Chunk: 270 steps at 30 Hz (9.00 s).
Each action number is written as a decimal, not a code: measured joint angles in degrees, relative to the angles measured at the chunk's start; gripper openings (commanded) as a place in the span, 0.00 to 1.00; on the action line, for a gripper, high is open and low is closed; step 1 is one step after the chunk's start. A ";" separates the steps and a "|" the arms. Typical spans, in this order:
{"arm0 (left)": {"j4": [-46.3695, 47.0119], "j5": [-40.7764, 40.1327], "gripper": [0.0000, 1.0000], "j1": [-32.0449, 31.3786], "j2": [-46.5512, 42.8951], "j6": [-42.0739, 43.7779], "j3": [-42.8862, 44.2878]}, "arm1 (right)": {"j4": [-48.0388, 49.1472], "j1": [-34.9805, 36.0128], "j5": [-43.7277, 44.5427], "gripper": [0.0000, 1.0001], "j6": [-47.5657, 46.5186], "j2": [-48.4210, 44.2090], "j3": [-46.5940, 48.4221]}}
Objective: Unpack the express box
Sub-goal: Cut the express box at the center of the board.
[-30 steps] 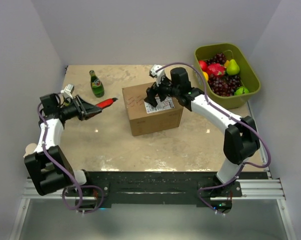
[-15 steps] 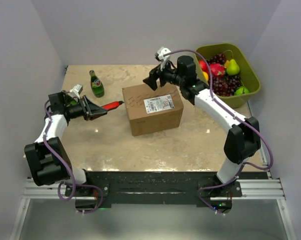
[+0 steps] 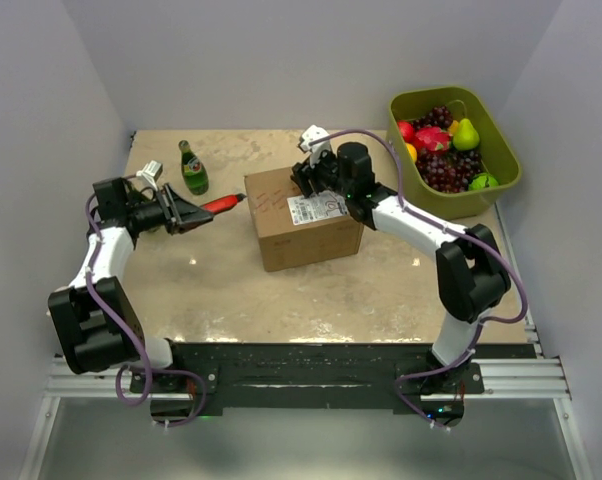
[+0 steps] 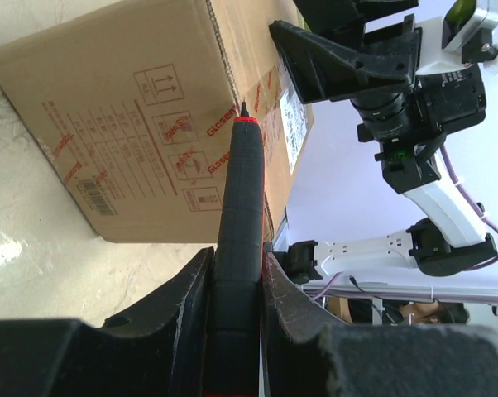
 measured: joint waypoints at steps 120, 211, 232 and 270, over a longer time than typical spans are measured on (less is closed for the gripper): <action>-1.88 0.46 0.00 -5.44 -1.09 -2.45 -3.45 | 6.12 0.48 -0.39 0.67 -0.39 -2.91 -6.32; 11.37 7.72 0.00 -14.51 -5.53 -13.29 -13.60 | 7.34 1.03 0.13 0.71 -0.63 -3.76 -7.91; -27.06 -4.70 0.00 -14.69 -9.73 44.44 8.17 | 5.92 -2.23 -38.91 0.98 28.35 -14.84 -5.53; -43.91 -13.86 0.00 -25.00 -9.92 67.52 14.62 | -10.23 7.21 -49.70 0.13 17.42 -4.87 4.79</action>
